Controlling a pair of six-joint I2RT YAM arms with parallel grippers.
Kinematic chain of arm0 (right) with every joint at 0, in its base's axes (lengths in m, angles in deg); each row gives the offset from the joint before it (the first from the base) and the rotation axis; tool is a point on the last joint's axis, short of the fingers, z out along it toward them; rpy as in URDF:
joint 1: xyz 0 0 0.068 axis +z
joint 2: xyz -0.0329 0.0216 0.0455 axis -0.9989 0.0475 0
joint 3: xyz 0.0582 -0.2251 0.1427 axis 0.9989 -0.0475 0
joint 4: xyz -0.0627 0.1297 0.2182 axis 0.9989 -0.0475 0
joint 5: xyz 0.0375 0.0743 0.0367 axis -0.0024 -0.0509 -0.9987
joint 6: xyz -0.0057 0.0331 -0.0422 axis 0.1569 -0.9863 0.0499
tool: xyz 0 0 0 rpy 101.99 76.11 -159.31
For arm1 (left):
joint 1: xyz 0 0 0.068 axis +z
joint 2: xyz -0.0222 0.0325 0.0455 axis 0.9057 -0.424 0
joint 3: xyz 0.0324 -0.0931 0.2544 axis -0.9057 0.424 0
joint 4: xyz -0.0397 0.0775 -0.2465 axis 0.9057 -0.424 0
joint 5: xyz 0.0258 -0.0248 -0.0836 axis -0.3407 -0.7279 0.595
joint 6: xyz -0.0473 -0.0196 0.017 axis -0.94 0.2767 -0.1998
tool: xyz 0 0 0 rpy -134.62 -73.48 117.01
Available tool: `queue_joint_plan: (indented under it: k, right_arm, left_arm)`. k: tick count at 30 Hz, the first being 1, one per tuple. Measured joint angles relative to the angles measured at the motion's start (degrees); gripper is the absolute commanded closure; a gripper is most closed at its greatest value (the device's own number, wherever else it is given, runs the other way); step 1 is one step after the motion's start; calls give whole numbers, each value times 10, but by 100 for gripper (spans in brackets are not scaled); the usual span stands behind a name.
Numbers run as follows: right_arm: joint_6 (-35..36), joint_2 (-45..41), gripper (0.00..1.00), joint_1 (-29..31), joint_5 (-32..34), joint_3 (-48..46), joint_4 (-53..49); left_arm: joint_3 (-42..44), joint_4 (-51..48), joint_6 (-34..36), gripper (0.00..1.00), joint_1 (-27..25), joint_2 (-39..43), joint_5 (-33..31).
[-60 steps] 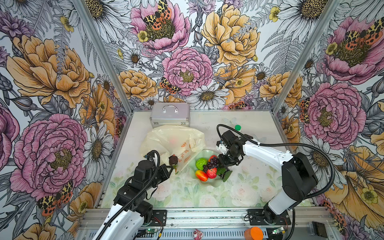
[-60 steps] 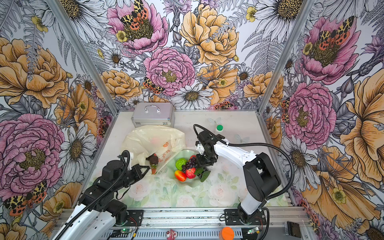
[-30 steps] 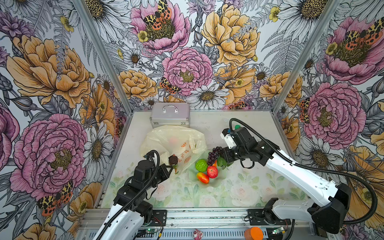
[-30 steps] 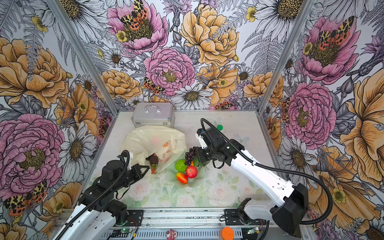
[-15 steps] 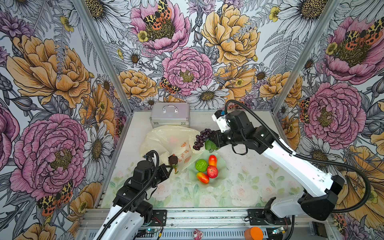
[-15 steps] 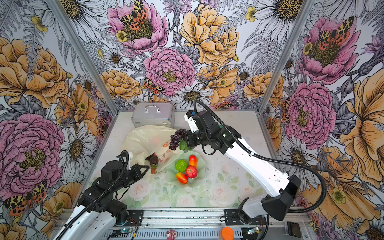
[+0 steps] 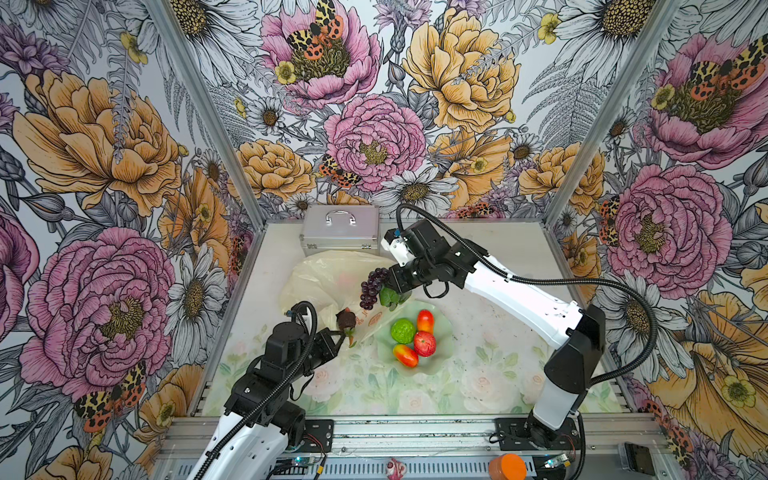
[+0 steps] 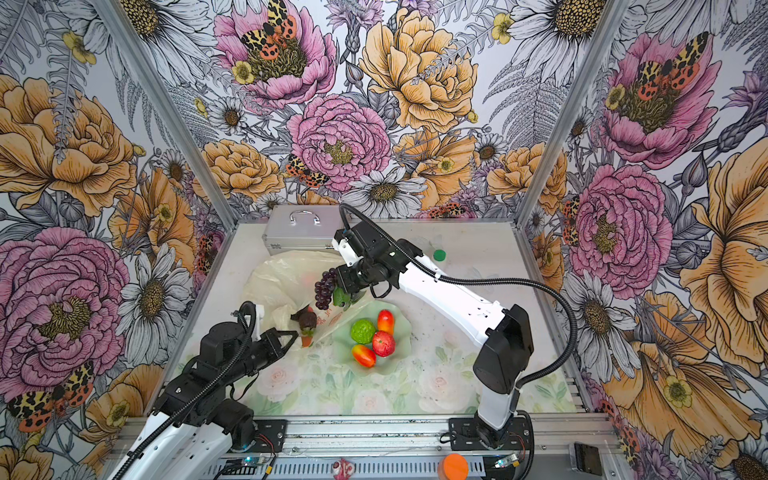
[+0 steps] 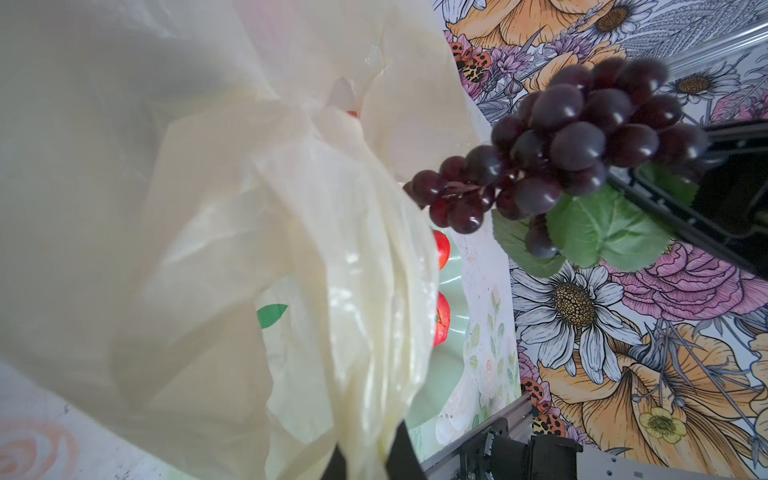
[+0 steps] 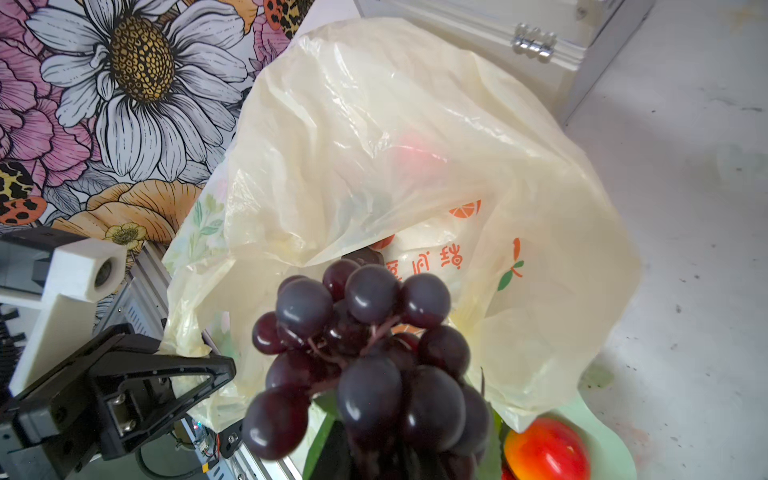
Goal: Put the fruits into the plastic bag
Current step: 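Lift the grape bunch with the right gripper toward the bag mouth, then push the grapes into the bag and open the right gripper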
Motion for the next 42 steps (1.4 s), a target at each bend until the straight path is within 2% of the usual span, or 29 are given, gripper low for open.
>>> queue_joint_plan:
  k: [12, 25, 31, 34, 42]
  right_arm:
    - [10, 145, 84, 38, -56, 82, 2]
    - [7, 241, 84, 40, -99, 111, 4]
    - [-14, 294, 82, 37, -114, 160, 15]
    - [-25, 319, 75, 34, -118, 189, 22]
    - [-60, 357, 44, 16, -103, 236, 27]
  left_arm:
    - [0, 0, 0, 100, 0, 0, 0]
    - [0, 1, 0, 100, 6, 0, 1]
    - [0, 9, 2, 100, 9, 6, 15]
    - [1, 15, 2, 100, 9, 17, 24]
    - [8, 30, 2, 100, 7, 37, 39]
